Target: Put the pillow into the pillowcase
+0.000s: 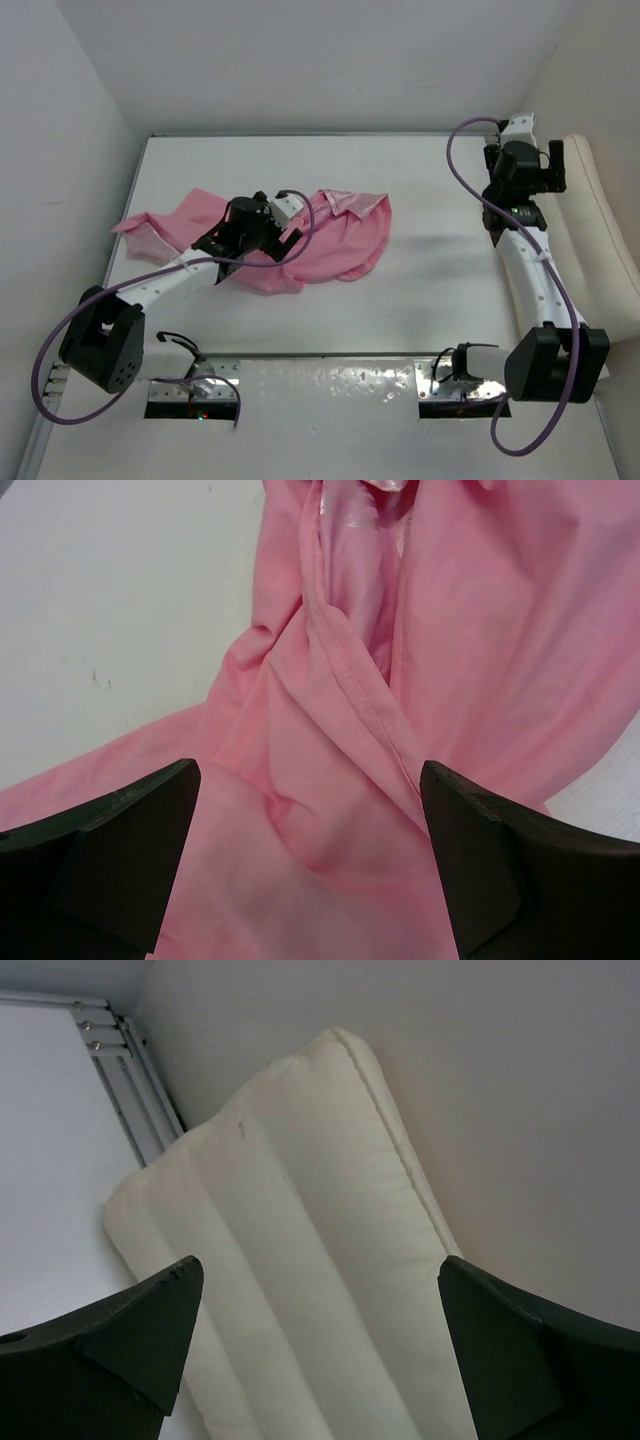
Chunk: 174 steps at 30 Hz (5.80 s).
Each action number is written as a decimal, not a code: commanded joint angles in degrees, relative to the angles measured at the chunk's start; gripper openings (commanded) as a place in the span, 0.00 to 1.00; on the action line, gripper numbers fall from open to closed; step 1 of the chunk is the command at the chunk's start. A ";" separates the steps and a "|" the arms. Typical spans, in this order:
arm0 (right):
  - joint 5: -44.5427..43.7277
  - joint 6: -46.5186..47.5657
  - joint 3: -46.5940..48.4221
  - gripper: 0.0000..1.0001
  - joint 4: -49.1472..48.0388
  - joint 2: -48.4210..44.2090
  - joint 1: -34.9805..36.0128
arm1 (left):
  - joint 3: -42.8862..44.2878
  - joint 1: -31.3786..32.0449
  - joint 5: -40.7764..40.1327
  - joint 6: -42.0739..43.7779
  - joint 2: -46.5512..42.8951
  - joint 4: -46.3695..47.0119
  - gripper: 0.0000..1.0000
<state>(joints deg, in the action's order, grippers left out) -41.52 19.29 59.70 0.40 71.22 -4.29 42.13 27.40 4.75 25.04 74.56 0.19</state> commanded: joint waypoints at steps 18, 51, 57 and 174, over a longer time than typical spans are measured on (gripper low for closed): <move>41.34 16.05 -0.47 0.99 5.22 -5.92 -27.08 | 2.96 -1.12 0.43 0.71 -0.12 0.78 0.91; 26.04 1.37 -1.00 0.97 2.13 7.52 -27.70 | 4.19 -0.68 2.19 -0.96 1.63 -3.53 0.91; 32.02 0.83 -2.83 0.26 6.62 4.82 -25.43 | 4.36 -0.77 1.40 -1.04 1.37 -3.44 0.91; 75.09 -31.76 8.86 0.00 -4.18 28.71 27.58 | 10.52 -4.99 13.10 -9.83 13.23 -1.86 0.66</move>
<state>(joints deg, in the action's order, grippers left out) 29.67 -10.81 70.00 -1.98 102.76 22.52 53.17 21.47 15.70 17.58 87.02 -10.37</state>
